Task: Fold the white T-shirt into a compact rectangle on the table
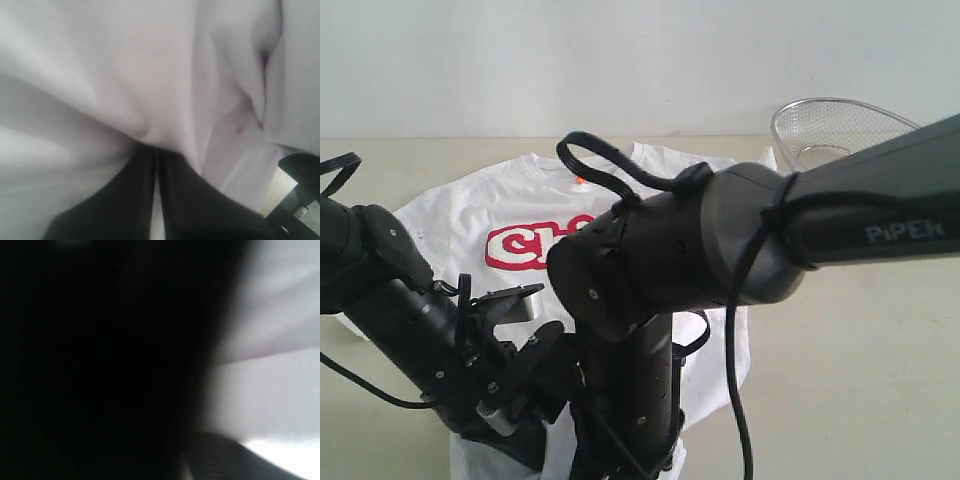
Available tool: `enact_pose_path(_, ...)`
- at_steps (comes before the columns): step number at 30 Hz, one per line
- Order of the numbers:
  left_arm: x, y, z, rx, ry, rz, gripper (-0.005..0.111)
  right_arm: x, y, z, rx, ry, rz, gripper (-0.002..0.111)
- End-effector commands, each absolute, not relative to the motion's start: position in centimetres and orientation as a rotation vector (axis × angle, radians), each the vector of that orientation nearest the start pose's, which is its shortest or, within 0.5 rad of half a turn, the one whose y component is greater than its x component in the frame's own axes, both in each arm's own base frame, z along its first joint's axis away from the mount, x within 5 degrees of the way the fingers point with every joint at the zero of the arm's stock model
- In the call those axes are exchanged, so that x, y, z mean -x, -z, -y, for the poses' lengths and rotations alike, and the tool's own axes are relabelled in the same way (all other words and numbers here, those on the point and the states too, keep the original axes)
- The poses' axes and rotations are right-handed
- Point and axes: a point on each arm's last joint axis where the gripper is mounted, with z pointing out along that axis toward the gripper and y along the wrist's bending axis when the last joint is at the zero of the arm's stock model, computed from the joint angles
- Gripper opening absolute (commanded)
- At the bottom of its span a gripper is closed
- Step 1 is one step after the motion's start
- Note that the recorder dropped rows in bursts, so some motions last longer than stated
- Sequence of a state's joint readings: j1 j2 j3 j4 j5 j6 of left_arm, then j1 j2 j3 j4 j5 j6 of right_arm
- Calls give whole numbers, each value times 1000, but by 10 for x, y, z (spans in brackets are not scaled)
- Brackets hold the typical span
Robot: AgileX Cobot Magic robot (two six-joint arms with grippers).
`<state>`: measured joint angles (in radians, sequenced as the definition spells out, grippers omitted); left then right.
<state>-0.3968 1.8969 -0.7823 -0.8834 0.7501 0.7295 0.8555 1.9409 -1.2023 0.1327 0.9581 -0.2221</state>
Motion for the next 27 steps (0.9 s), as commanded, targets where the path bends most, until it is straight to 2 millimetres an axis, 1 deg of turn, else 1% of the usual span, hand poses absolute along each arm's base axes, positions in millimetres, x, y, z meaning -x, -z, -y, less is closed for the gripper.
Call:
enact_pose_path(1,-234,-92,152,-649,847,-3069,5,-224,-161,-257,1517,96,-2885,52)
enact_pose_path(4,-234,-92,152,-649,847,-3069,5,-224,-169,-245,1474,272,-2929,47)
enact_pose_path(5,-234,-92,152,-649,847,-3069,5,-223,-171,-243,1477,295,-2932,45)
enact_pose_path(8,-234,-92,152,-649,847,-3069,5,-221,-170,-240,1472,286,-2925,39)
enact_pose_path(12,-234,-92,152,-649,841,-3067,5,-220,-172,-240,1467,274,-2936,39)
enact_pose_path(14,-235,-91,151,-656,825,-3063,5,-216,-176,-244,1478,167,-2935,39)
enact_pose_path(17,-236,-91,150,-655,805,-3054,5,-208,-189,-257,1507,-155,-2874,39)
enact_pose_path(18,-236,-90,150,-658,804,-3054,5,-206,-193,-260,1505,-229,-2855,39)
enact_pose_path(19,-236,-90,150,-658,804,-3054,5,-204,-198,-262,1493,-284,-2832,39)
enact_pose_path(21,-236,-91,150,-659,806,-3056,5,-202,-208,-261,1481,-307,-2807,39)
enact_pose_path(22,-236,-91,150,-669,806,-3058,5,-201,-219,-253,1489,-232,-2794,39)
enact_pose_path(23,-236,-91,150,-670,805,-3058,5,-201,-224,-247,1469,-168,-2799,39)
enact_pose_path(24,-235,-91,150,-671,807,-3059,5,-205,-234,-234,1404,27,-2804,39)
enact_pose_path(25,-235,-91,150,-671,807,-3059,5,-206,-236,-229,1370,100,-2808,39)
enact_pose_path(26,-235,-91,150,-672,810,-3060,5,-210,-240,-217,1309,223,-2801,39)
enact_pose_path(27,-235,-91,150,-674,814,-3063,5,-210,-240,-214,1304,229,-2807,39)
